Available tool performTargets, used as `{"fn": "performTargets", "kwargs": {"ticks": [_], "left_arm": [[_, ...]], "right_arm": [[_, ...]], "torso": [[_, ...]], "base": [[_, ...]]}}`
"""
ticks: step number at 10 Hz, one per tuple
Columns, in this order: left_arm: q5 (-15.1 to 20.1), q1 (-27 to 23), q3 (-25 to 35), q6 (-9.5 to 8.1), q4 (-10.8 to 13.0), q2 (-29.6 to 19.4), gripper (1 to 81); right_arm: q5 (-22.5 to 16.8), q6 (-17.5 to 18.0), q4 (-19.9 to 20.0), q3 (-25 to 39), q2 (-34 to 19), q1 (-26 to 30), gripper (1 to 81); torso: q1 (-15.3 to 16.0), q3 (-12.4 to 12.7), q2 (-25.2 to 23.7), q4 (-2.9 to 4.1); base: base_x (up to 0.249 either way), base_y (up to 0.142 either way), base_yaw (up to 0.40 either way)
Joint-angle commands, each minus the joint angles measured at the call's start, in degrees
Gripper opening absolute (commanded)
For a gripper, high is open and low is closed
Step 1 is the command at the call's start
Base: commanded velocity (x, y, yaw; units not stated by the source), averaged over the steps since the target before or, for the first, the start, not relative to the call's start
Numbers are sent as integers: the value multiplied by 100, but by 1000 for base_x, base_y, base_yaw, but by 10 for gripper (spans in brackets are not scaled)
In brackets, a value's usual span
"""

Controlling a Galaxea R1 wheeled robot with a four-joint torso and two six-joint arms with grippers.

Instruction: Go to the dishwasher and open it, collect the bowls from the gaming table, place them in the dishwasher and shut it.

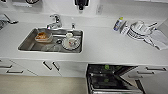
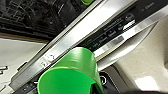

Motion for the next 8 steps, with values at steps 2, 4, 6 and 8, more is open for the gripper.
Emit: {"fn": "performTargets", "kwargs": {"ticks": [2,4,6,8], "left_arm": [[-1623,585,-1642,-79,177,822,811],[-2176,752,-2282,-79,159,1006,811],[-2756,919,-3039,-79,63,1253,811],[-3556,1077,-4058,-70,-69,1561,811]], "right_arm": [[-374,372,-21,563,-606,1091,10],[-787,398,-4,853,-623,1643,10],[-1157,486,-3,1047,-562,2145,10],[-1543,486,-3,1064,-307,2418,10]], "torso": [[0,0,0,0],[0,0,0,0],[0,0,0,0],[0,0,0,0]], "base": [[0,0,0],[0,0,0],[0,0,0],[0,0,0]]}}
